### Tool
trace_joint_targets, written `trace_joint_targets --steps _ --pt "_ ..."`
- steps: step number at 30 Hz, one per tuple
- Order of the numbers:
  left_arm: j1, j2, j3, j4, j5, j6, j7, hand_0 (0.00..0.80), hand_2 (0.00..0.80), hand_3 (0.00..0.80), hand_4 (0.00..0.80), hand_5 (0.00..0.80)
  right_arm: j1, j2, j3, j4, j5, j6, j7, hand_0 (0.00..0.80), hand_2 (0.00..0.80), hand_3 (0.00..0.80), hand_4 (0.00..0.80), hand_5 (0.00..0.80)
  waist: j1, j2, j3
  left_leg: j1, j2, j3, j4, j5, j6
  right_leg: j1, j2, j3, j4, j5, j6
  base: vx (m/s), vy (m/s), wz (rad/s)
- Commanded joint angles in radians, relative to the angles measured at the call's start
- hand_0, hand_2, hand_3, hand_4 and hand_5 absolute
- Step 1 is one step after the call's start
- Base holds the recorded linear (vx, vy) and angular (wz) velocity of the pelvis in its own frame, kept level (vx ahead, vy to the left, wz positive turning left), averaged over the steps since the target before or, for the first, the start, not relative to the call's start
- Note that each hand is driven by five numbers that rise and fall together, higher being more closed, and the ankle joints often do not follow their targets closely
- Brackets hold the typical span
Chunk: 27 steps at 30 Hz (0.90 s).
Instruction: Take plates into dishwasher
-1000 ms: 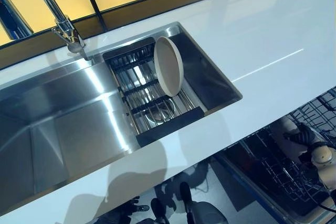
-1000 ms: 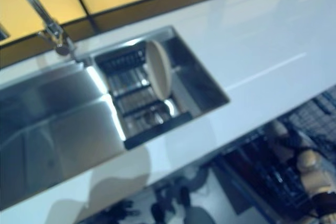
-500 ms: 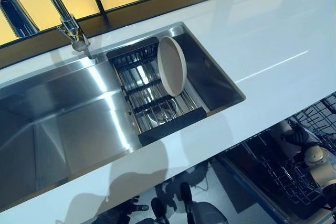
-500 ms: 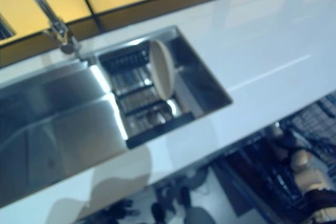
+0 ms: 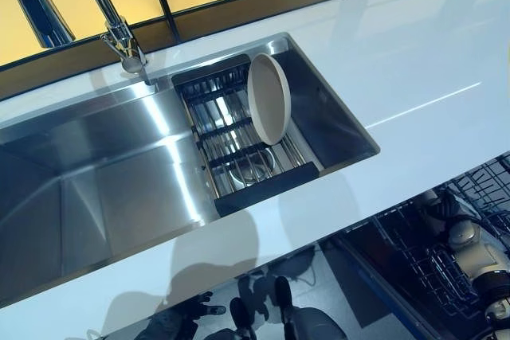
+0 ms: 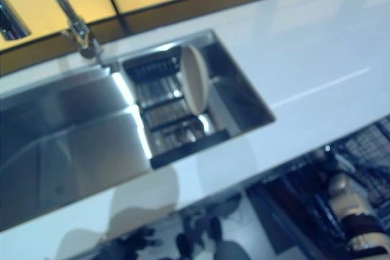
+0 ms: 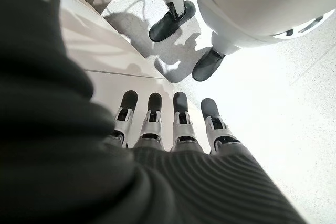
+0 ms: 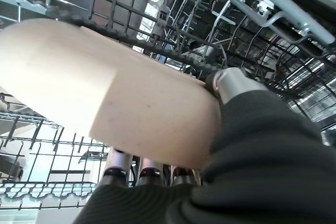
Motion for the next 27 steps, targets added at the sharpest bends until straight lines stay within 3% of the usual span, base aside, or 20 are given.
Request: trace_joint_targets --steps 1,9,21,25,27 --pt "-0.120 0.045 -0.009 0.009 0.013 -0.025 0.017 0.000 0.000 0.000 0.000 0.000 -0.058 0.071 0.059 0.093 -0.003 -0.020 0.004 0.800 0.800 0.800 0.800 0.800 0.039 -0.023 -0.038 0.016 -0.007 -0.064 0.001 -0.092 0.016 0.033 0.008 -0.001 0.003 -0.091 0.042 0.000 0.000 0.00" --pt "-0.124 0.048 -0.008 0.013 0.009 -0.021 0.015 0.000 0.000 0.000 0.000 0.000 -0.071 0.078 0.076 0.117 -0.012 0.014 0.026 0.800 0.800 0.800 0.800 0.800 0.044 -0.023 -0.042 0.015 -0.008 -0.068 0.001 -0.091 0.017 0.033 0.008 -0.004 0.003 -0.092 0.041 -0.001 0.000 0.01" --pt "-0.131 0.043 -0.007 0.022 0.015 -0.028 0.012 0.000 0.000 0.000 0.000 0.000 -0.055 0.079 0.070 0.138 -0.016 0.013 0.029 0.800 0.800 0.800 0.800 0.800 0.042 -0.026 -0.045 0.021 -0.007 -0.065 0.001 -0.094 0.019 0.040 0.008 -0.008 0.003 -0.094 0.041 0.006 0.005 0.03" --pt "-0.126 0.041 -0.007 0.031 0.015 -0.034 0.014 0.000 0.000 0.000 0.000 0.000 -0.043 0.078 0.063 0.136 -0.019 0.007 0.022 0.486 0.486 0.486 0.486 0.486 0.041 -0.028 -0.050 0.023 -0.009 -0.064 0.001 -0.095 0.021 0.040 0.009 -0.005 0.003 -0.092 0.042 0.005 0.004 0.01" --pt "-0.125 0.039 -0.003 0.035 0.018 -0.035 0.014 0.000 0.000 0.000 0.000 0.000 -0.038 0.079 0.058 0.132 -0.021 0.008 0.019 0.185 0.185 0.185 0.185 0.185 0.040 -0.030 -0.052 0.023 -0.009 -0.062 0.001 -0.096 0.021 0.038 0.010 -0.001 0.003 -0.092 0.043 0.000 0.000 0.00"
